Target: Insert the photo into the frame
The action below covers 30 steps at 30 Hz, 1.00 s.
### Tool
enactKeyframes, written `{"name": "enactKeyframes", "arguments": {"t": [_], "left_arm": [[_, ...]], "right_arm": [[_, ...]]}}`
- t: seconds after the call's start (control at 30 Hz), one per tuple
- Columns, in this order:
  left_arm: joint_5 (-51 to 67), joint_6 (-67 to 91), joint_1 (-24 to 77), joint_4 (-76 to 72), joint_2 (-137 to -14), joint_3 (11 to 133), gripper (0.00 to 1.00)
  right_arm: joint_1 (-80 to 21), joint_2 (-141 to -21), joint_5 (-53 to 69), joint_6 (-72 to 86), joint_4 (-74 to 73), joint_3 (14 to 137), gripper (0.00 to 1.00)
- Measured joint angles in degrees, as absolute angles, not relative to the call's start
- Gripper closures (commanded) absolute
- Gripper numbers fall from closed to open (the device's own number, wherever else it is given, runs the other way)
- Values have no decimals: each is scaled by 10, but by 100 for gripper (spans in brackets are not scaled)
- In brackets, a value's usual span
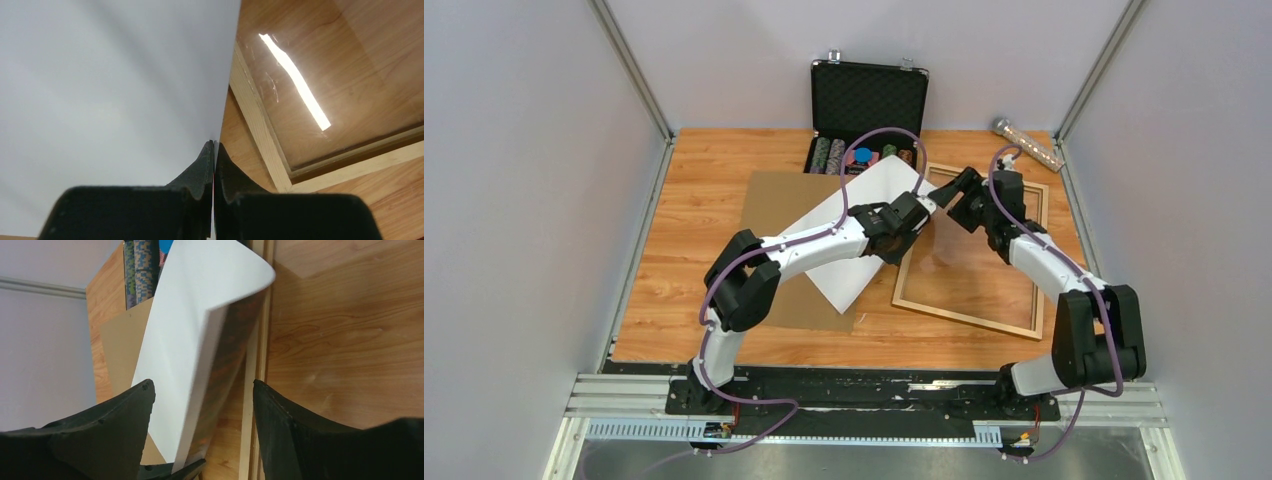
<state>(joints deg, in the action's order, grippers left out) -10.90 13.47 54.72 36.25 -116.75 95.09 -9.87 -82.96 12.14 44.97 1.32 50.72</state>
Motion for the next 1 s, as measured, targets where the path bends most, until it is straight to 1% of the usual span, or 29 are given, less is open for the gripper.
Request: {"name": "enactKeyframes", "arguments": {"t": [0.13, 0.27, 0.53, 0.73, 1.0], "left_arm": [[-111, 139, 547, 318, -1167, 951, 100], [-111, 141, 547, 296, -1167, 951, 100], [-111, 141, 547, 288, -1167, 957, 100], [-108, 149, 547, 290, -1186, 994, 100], [-94, 165, 552, 295, -1211, 1008, 91]], "right_arm": [[-61, -813, 141, 458, 12, 478, 34], [-39, -809, 157, 465, 8, 462, 34], [-44, -809, 181, 471, 12, 462, 33], [-56, -815, 182, 475, 17, 463, 33], [-64, -850, 182, 479, 27, 465, 33]]}}
